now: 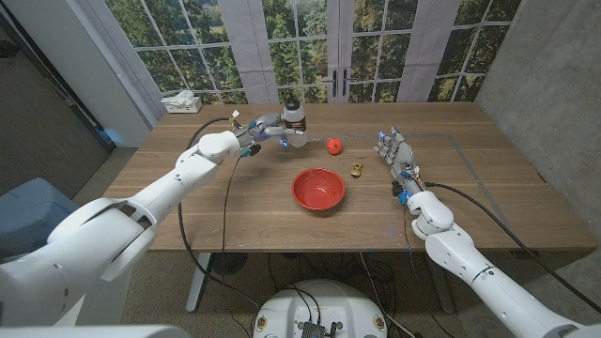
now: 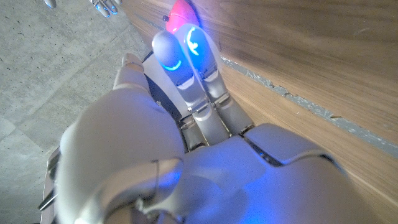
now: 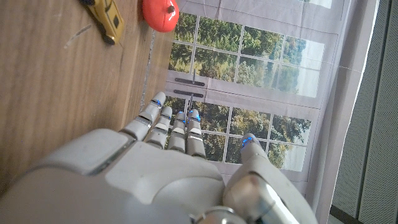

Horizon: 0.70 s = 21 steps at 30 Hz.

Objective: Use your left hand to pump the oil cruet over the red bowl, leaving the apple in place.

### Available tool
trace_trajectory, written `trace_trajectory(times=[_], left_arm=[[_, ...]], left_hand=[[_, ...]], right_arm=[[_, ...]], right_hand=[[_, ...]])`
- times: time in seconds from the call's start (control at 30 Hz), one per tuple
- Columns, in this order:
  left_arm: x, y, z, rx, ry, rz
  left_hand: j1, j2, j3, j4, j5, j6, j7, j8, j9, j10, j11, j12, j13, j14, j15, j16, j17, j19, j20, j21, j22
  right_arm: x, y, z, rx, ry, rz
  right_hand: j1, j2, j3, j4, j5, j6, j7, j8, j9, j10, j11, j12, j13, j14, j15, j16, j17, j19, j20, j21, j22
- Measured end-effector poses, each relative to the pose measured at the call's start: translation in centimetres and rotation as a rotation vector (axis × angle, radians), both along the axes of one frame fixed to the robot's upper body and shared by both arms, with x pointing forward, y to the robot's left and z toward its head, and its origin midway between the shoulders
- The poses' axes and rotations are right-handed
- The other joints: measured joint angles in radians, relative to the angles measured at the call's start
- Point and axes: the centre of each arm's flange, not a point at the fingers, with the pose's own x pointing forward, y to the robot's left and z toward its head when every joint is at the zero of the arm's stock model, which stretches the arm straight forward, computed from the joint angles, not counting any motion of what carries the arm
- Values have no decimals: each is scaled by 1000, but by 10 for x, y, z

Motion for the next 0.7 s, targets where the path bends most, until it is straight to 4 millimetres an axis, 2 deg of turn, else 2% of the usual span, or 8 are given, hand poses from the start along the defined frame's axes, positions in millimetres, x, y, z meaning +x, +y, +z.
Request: trace_trajectory(times=[0.3, 0.7], left_arm=[[-16, 2, -1, 5, -18, 15], [-34, 11, -12, -26, -6, 66]], left_hand=[[0, 0, 10, -2, -7, 0, 0, -6, 5, -1, 1, -2, 0, 0, 0, 0, 1, 0, 0, 7, -1], [-1, 0, 14, -6, -11, 6, 6, -6, 5, 1, -1, -4, 0, 0, 0, 0, 2, 0, 0, 6, -1]], right_arm=[[-2, 0, -3, -1, -8, 16], [-2, -2, -5, -18, -9, 36]], right_hand=[[0, 0, 0, 0, 0, 0, 0, 0, 0, 6, -6, 0, 0, 0, 0, 0, 0, 6, -6, 0, 0], [0, 0, -3, -3, 0, 0, 0, 0, 0, 5, -6, 0, 0, 0, 0, 0, 0, 6, -6, -8, 0]])
